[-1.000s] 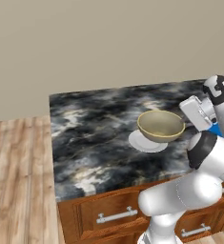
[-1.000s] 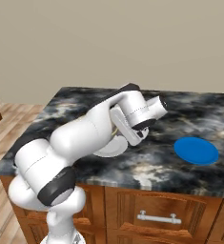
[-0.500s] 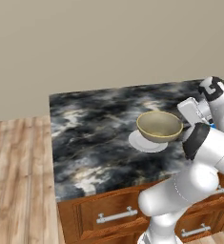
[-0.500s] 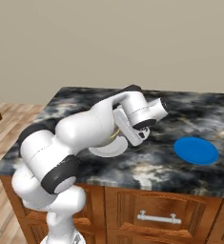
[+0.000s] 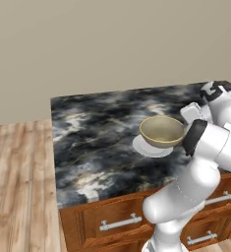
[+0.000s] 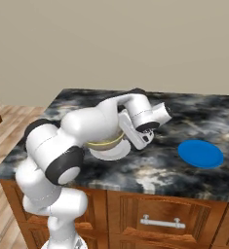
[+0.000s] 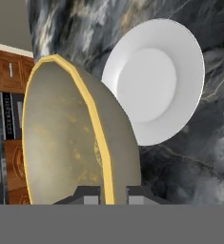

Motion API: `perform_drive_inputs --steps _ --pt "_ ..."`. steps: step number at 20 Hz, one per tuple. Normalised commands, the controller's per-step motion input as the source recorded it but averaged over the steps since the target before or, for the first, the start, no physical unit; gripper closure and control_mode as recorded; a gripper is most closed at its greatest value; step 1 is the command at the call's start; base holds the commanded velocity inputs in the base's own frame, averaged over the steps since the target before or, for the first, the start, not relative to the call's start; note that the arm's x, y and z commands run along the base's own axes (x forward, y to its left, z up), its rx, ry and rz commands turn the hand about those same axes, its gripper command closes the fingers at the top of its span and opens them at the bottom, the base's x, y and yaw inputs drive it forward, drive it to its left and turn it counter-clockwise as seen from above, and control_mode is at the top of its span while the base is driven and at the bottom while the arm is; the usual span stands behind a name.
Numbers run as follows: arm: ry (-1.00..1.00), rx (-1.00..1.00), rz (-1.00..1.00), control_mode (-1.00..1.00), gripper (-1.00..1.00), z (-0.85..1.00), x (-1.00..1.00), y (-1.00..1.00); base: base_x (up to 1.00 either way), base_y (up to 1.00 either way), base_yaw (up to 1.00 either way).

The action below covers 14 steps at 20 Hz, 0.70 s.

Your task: Move the bowls from the cabinet to the plates on the dining table.

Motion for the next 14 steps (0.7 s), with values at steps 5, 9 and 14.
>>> perform_drive_inputs --steps 5,9,14 --pt "0.0 0.02 0.0 -1.0 1.0 -0.16 0.19 -0.06 0.0 0.0 0.0" --pt "0.0 0.01 0.0 -1.0 1.0 -0.18 0.19 -0.05 0.0 0.0 0.0" --pt "0.0 0.01 0.0 -1.0 1.0 -0.18 0.19 -0.05 0.0 0.0 0.0"
